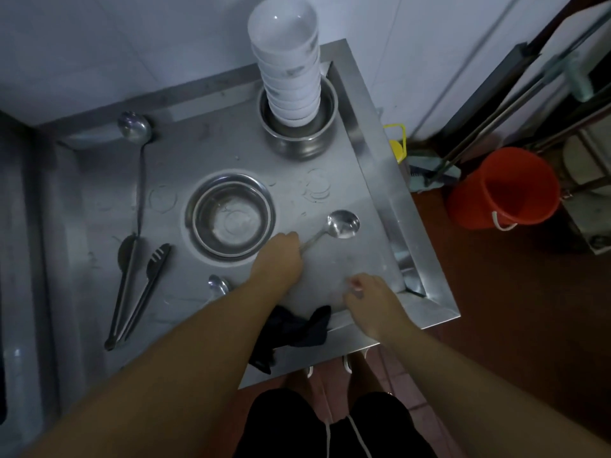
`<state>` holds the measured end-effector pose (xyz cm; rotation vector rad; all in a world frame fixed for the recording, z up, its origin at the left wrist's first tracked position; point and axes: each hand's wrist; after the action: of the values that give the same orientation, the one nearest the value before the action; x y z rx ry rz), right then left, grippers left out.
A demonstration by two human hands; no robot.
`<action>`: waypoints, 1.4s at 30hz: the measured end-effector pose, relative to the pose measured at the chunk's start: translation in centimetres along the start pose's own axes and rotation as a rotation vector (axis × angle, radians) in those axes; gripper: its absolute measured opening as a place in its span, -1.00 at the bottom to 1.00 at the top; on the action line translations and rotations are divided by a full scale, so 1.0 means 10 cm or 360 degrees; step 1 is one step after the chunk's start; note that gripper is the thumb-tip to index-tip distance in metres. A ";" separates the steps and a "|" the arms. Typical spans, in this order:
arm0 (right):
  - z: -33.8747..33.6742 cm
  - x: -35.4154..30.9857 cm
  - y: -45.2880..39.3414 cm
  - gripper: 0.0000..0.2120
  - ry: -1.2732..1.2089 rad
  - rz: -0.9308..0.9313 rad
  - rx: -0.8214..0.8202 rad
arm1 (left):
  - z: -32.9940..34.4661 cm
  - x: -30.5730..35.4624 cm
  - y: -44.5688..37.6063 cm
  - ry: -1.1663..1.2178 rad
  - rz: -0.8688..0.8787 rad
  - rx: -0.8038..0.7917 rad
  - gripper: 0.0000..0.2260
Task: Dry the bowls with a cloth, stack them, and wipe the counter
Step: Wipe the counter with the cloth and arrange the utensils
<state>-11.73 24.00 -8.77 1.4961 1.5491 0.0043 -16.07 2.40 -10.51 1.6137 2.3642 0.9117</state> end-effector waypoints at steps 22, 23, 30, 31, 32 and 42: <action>0.63 -0.62 -0.07 -0.73 0.0195 -0.0050 0.0046 | -0.21 -2.54 1.28 0.0752 -0.0853 0.0290 -0.93; 0.68 -0.63 -0.08 -0.73 0.0217 -0.0059 0.0059 | -0.19 -2.60 1.29 0.0759 -0.0877 0.0269 -0.94; 0.91 -0.82 -0.07 -0.76 0.0498 -0.0321 0.0122 | 0.02 -2.79 1.20 0.0780 -0.0893 0.0226 -0.93; 0.94 -0.86 -0.06 -0.74 0.0534 -0.0365 0.0106 | 0.04 -2.81 1.18 0.0795 -0.0887 0.0211 -0.92; 0.97 -0.89 -0.04 -0.70 0.0568 -0.0413 0.0074 | 0.06 -2.82 1.15 0.0806 -0.0882 0.0196 -0.91; 1.35 -0.87 0.21 -0.30 0.1060 -0.0717 -0.0473 | 0.16 -2.91 1.04 0.0645 -0.0839 0.0244 -0.83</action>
<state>-3.68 9.97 -9.83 0.9199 2.2720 0.4918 5.07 -20.08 -12.40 0.8037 2.9754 1.0248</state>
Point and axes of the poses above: each hand's wrist, its own y-axis away from the middle knuckle, its own z-axis out of the palm, x = y × z, and after that the axes turned 11 degrees about -z, right-handed
